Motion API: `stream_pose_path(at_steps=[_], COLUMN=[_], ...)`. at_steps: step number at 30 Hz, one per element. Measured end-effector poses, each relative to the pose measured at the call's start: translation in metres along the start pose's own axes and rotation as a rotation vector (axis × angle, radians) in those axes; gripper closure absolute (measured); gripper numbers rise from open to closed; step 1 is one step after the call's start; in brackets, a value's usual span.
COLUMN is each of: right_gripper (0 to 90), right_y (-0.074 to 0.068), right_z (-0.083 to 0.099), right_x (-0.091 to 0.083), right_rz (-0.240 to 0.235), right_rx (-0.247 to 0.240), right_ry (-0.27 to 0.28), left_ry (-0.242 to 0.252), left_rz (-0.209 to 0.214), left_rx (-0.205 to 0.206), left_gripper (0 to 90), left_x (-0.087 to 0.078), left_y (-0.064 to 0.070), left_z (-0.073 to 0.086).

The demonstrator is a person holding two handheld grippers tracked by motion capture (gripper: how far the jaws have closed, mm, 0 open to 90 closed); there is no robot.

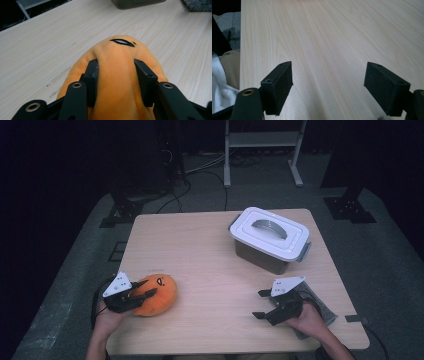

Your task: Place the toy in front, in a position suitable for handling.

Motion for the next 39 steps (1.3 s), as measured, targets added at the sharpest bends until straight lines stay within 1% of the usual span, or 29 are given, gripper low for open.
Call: stream_pose_path(at_steps=[3, 5, 8, 12, 14, 15, 18, 19, 20, 21, 22, 23, 24, 27, 28, 29, 30, 31, 32, 33, 34, 38, 39], right_gripper=[21.4, 21.3, 21.4, 21.3, 21.3, 21.4, 21.3, 21.4, 21.4, 21.3, 21.3, 21.3, 21.4, 21.3, 21.3, 21.3, 21.3, 21.4, 21.4, 21.3, 21.3, 21.3, 21.3], right_y=[0.001, 0.002, 0.003, 0.004, 0.004, 0.004, 0.004, 0.005, 0.005, 0.005, 0.005, 0.005, 0.005, 0.004, 0.005, 0.005, 0.005, 0.006, 0.006, 0.008, 0.008, 0.012, 0.014], right_z=[0.0, 0.0, 0.0, 0.0, 0.001, 0.001, 0.001, 0.001, 0.001, 0.002, 0.002, 0.001, 0.001, 0.001, 0.001, 0.001, 0.001, 0.001, 0.001, 0.002, 0.002, 0.006, 0.007], right_x=[-0.002, -0.003, -0.004, -0.005, -0.005, -0.005, -0.006, -0.007, -0.007, -0.009, -0.009, -0.009, -0.01, -0.01, -0.011, -0.012, -0.012, -0.014, -0.014, -0.016, -0.016, -0.02, -0.022], right_rz=[0.002, 0.0, 0.0, 0.0, 0.001, 0.003, 0.002, 0.005, 0.005, 0.007, 0.007, 0.007, 0.005, 0.005, 0.005, 0.007, 0.007, 0.009, 0.009, 0.014, 0.014, 0.025, 0.029], right_rx=[0.003, 0.008, 0.011, 0.016, 0.015, 0.015, 0.015, 0.014, 0.014, 0.014, 0.014, 0.016, 0.016, 0.01, 0.01, 0.01, 0.01, 0.011, 0.011, 0.019, 0.019, 0.027, 0.032], right_ry=[0.008, 0.015, 0.019, 0.022, 0.022, 0.021, 0.023, 0.02, 0.02, 0.024, 0.024, 0.028, 0.032, 0.031, 0.029, 0.032, 0.032, 0.036, 0.036, 0.038, 0.038, 0.042, 0.044], left_ry=[0.011, 0.012, 0.018, 0.06, 0.07, 0.077, 0.086, 0.09, 0.09, 0.094, 0.094, 0.092, 0.093, 0.087, 0.088, 0.083, 0.083, 0.078, 0.078, 0.071, 0.071, 0.062, 0.058], left_rz=[0.001, -0.005, -0.005, 0.017, 0.025, 0.037, 0.058, 0.079, 0.079, 0.107, 0.107, 0.129, 0.136, 0.181, 0.189, 0.206, 0.206, 0.232, 0.232, 0.256, 0.256, 0.3, 0.315], left_rx=[-0.008, 0.0, 0.001, -0.001, 0.004, 0.016, 0.033, 0.057, 0.057, 0.078, 0.078, 0.092, 0.098, 0.115, 0.12, 0.128, 0.128, 0.14, 0.14, 0.158, 0.158, 0.18, 0.19], left_gripper=[61.4, 62.3, 62.7, 62.8, 62.8, 62.8, 62.7, 62.7, 62.7, 62.6, 62.6, 62.6, 62.6, 62.6, 62.7, 62.6, 62.6, 62.7, 62.7, 62.7, 62.7, 62.7, 62.7], left_x=[-0.001, -0.002, -0.003, -0.006, -0.006, -0.006, -0.003, 0.002, 0.002, 0.009, 0.009, 0.015, 0.019, 0.033, 0.037, 0.045, 0.045, 0.053, 0.053, 0.062, 0.062, 0.08, 0.086], left_y=[-0.001, 0.0, 0.0, 0.005, 0.007, 0.01, 0.018, 0.025, 0.025, 0.033, 0.033, 0.039, 0.042, 0.053, 0.055, 0.061, 0.061, 0.068, 0.068, 0.076, 0.076, 0.092, 0.097], left_z=[-0.001, -0.004, -0.006, -0.016, -0.019, -0.024, -0.033, -0.041, -0.041, -0.048, -0.048, -0.053, -0.056, -0.066, -0.068, -0.072, -0.072, -0.078, -0.078, -0.083, -0.083, -0.092, -0.095])
Point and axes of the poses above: each handheld gripper's, and its own axes: x roughly forward along the jaws, z roughly out of its underside, y roughly to its right, the point moved 4 cm from there along x, roughly forward along the jaws, and after that the axes turned 5 degrees about -y, right-handed, at the moved point
